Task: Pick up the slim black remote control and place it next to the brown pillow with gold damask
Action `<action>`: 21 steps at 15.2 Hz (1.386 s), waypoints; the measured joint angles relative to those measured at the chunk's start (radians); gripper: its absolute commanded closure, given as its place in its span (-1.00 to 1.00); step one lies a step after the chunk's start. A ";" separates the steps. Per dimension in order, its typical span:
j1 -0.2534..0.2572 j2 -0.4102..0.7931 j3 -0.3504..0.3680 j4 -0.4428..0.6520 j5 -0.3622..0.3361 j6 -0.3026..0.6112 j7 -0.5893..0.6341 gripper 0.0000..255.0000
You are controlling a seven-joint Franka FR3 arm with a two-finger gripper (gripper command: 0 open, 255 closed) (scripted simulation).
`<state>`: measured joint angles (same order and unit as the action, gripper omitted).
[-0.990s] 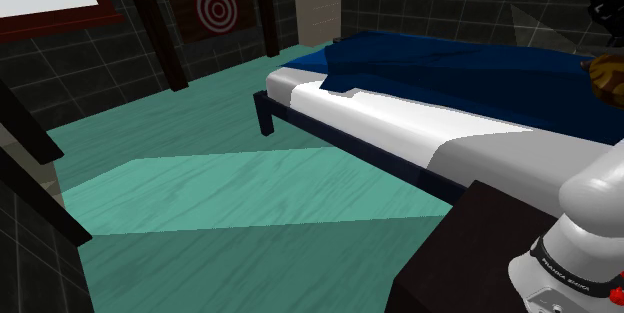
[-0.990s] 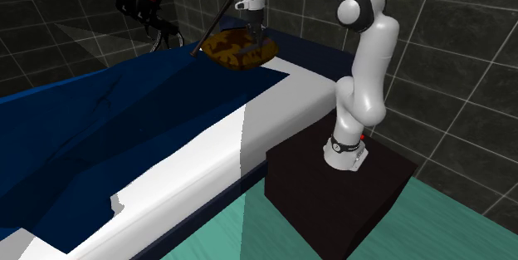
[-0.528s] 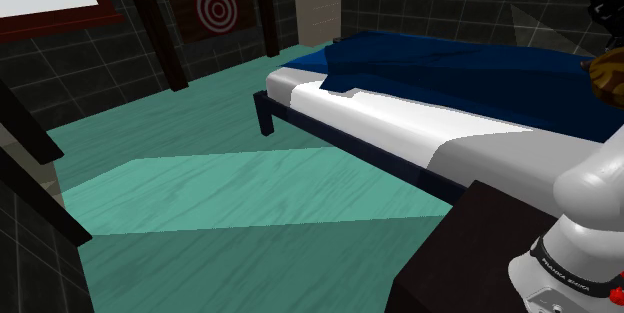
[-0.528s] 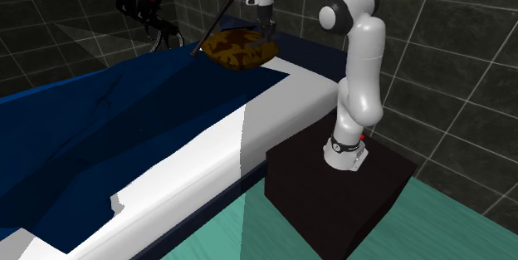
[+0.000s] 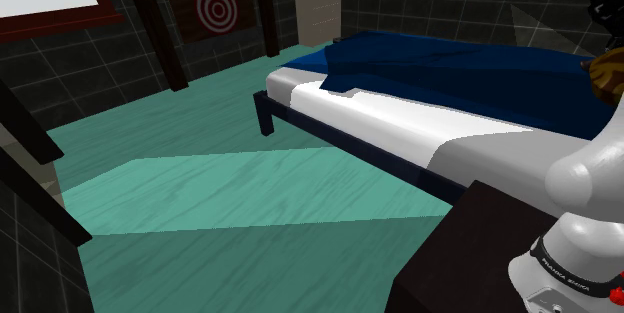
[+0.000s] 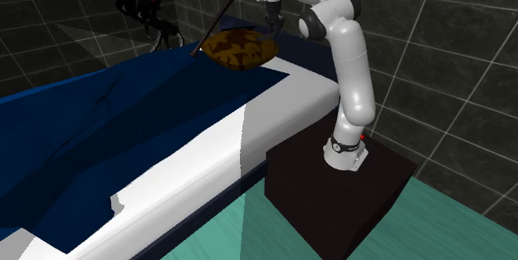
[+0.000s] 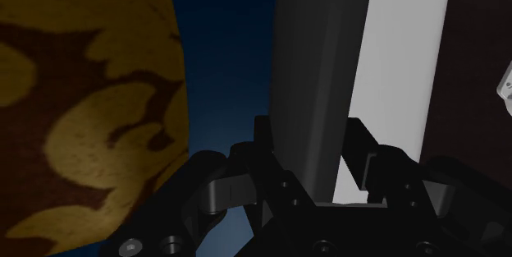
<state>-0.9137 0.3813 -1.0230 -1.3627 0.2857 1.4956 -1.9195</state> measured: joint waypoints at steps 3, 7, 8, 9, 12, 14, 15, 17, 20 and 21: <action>-0.005 0.006 0.001 -0.034 0.004 0.036 -0.015 1.00; 0.014 -0.003 -0.002 -0.100 -0.001 0.093 -0.017 1.00; 0.017 -0.003 -0.002 -0.114 -0.002 0.106 -0.017 1.00; 0.022 -0.005 -0.002 -0.130 -0.002 0.121 -0.018 1.00; 0.030 -0.003 0.000 -0.172 0.000 0.162 -0.019 1.00; 0.038 -0.003 0.002 -0.201 0.001 0.190 -0.019 1.00; 0.039 -0.003 0.002 -0.213 0.002 0.201 -0.021 1.00; 0.037 0.006 0.006 -0.232 0.010 0.226 -0.026 1.00; 0.041 0.010 0.010 -0.272 0.016 0.266 -0.031 1.00; 0.042 0.012 0.011 -0.282 0.018 0.277 -0.032 1.00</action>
<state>-0.8718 0.3936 -1.0121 -1.6445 0.3035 1.7729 -1.9518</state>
